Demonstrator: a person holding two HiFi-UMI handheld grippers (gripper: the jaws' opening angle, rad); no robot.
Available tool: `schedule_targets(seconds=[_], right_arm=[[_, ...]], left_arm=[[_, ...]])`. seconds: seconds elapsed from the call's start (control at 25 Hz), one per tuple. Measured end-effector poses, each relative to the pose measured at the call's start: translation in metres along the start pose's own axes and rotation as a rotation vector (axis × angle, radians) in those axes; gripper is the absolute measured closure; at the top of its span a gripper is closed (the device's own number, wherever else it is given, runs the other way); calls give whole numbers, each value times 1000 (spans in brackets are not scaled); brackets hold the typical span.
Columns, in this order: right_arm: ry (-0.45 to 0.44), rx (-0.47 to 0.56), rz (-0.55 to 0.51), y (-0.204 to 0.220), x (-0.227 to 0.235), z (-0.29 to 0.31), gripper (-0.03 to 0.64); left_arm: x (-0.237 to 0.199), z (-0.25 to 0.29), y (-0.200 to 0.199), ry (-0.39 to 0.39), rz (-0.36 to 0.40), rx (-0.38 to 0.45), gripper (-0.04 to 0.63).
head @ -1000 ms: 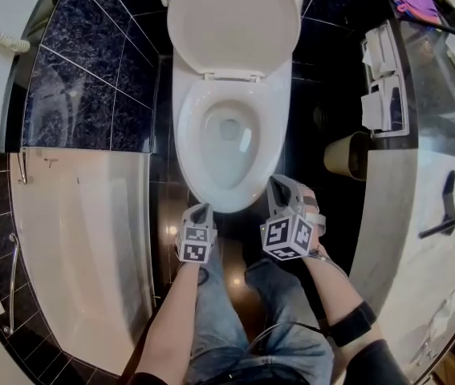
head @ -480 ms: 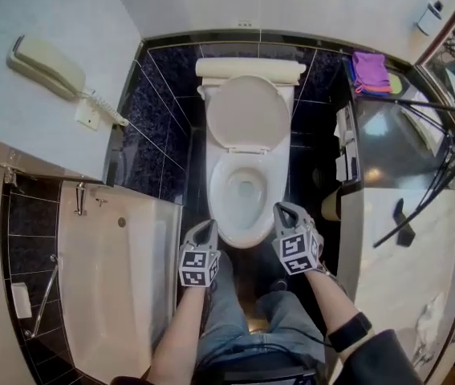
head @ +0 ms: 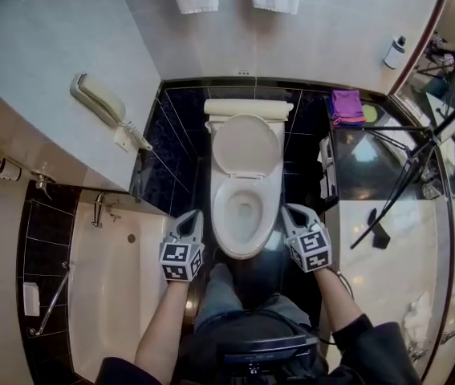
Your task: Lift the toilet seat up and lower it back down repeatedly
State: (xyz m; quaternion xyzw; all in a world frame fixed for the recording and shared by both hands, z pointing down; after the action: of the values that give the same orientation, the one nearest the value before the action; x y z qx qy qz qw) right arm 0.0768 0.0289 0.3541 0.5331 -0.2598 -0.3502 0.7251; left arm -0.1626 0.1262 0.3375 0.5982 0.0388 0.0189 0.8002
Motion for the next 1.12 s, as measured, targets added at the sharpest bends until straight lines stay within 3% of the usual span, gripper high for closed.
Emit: schedule_targets(seconds=[0.4, 1.12], right_arm=[[72, 43, 33, -30, 22, -40, 597], [78, -6, 71, -5, 8, -37, 595]], left_arm=[[0, -21, -39, -1, 1, 55, 598], [2, -30, -32, -2, 21, 76, 597]])
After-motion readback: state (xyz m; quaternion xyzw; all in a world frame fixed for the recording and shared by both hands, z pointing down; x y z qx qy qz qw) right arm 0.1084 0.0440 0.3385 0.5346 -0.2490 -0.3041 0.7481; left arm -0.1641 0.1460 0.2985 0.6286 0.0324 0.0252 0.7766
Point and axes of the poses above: the fingertips, and each gripper's own axes: z forward along the fingers, x to its right, y out of its underside, the point moved 2 cm from there along -z, backward along the fingers, and after that the axes turned 9 degrees about x, right-handed, at the moved point
